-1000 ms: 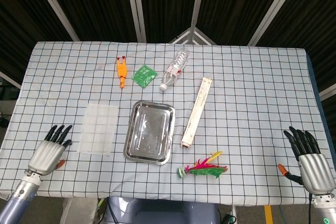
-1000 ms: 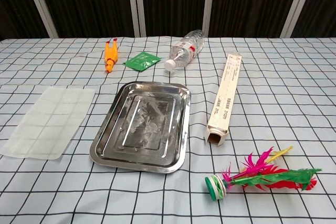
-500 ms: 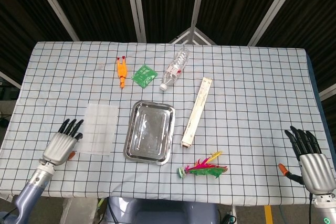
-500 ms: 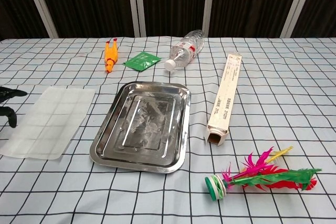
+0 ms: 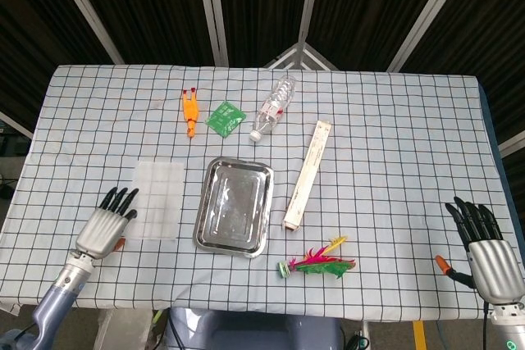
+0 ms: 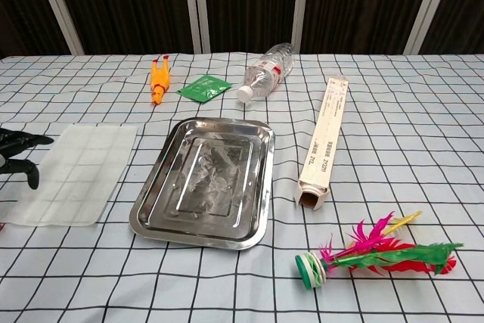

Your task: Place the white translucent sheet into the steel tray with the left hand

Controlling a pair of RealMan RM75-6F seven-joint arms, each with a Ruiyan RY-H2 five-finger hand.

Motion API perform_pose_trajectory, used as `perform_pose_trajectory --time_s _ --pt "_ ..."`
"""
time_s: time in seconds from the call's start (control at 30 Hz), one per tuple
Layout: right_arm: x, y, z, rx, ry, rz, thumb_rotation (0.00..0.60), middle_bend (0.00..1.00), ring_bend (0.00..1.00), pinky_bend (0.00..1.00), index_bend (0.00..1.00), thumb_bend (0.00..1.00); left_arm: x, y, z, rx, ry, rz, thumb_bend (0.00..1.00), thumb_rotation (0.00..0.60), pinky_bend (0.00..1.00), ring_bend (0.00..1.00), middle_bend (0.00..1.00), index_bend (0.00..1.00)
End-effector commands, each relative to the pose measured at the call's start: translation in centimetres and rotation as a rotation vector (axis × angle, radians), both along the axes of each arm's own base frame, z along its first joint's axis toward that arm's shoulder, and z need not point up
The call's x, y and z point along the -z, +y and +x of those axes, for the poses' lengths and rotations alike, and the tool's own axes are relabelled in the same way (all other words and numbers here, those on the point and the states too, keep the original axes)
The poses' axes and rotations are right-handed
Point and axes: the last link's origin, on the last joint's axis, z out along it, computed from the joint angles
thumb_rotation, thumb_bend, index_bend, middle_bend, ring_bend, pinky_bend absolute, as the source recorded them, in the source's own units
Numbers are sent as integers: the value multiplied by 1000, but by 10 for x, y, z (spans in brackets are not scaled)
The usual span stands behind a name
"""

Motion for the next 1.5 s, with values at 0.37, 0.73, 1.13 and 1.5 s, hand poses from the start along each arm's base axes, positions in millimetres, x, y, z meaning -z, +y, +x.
perform_pose_trajectory --time_s 0.37,0.73,1.13,1.5 --pt "1 0 0 4 -4 2 600 0 0 0 0 290 0 1 3 7 -18 6 271 600 0 0 0 372" --pt "0 0 0 7 -9 1 600 0 0 0 0 291 13 0 8 17 -20 -10 278 600 0 0 0 370" --pt "0 0 -1 9 -9 4 600 0 0 0 0 290 14 1 11 16 -54 -4 371 600 0 0 0 403" --pt "1 0 -1 14 -8 5 600 0 0 0 0 290 13 5 13 23 -82 4 454 600 0 0 38 549"
